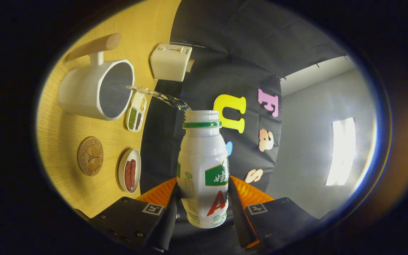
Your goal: Take the bottle from table, then pour the juice into the cup, finally place the bottle on the coaster
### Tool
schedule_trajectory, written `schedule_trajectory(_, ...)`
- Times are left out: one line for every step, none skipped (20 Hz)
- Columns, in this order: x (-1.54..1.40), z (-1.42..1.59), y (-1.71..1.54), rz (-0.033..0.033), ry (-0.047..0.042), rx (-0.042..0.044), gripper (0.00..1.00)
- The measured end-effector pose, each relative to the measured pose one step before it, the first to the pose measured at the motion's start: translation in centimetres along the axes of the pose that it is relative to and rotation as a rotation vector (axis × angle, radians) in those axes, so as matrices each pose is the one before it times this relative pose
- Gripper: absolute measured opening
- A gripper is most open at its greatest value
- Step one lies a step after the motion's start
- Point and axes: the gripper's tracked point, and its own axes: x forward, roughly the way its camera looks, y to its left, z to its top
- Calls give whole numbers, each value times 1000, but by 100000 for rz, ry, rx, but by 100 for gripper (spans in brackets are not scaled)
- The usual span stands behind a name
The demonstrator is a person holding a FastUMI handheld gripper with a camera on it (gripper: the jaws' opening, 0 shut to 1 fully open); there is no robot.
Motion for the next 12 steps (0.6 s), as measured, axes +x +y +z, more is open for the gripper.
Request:
schedule_trajectory(-20, -41, -87, -248, -39, -352, 70)
schedule_trajectory(100, 10, -109, -145, -47, -169, 70)
schedule_trajectory(-31, 25, -76, -93, -43, -293, 70)
schedule_trajectory(69, -26, -28, -39, -14, -363, 70)
schedule_trajectory(73, -92, -64, 31, -10, -290, 70)
schedule_trajectory(2, -3, -45, -28, -10, -198, 70)
schedule_trajectory(30, 8, -31, -140, -81, -283, 70)
schedule_trajectory(2, 13, -45, -77, -118, -356, 70)
schedule_trajectory(4, 118, -66, -210, -233, -570, 70)
schedule_trajectory(-43, 96, -95, -149, -224, -671, 70)
schedule_trajectory(26, 30, -146, -44, -379, -725, 70)
schedule_trajectory(-27, 61, -139, -141, -197, -682, 70)
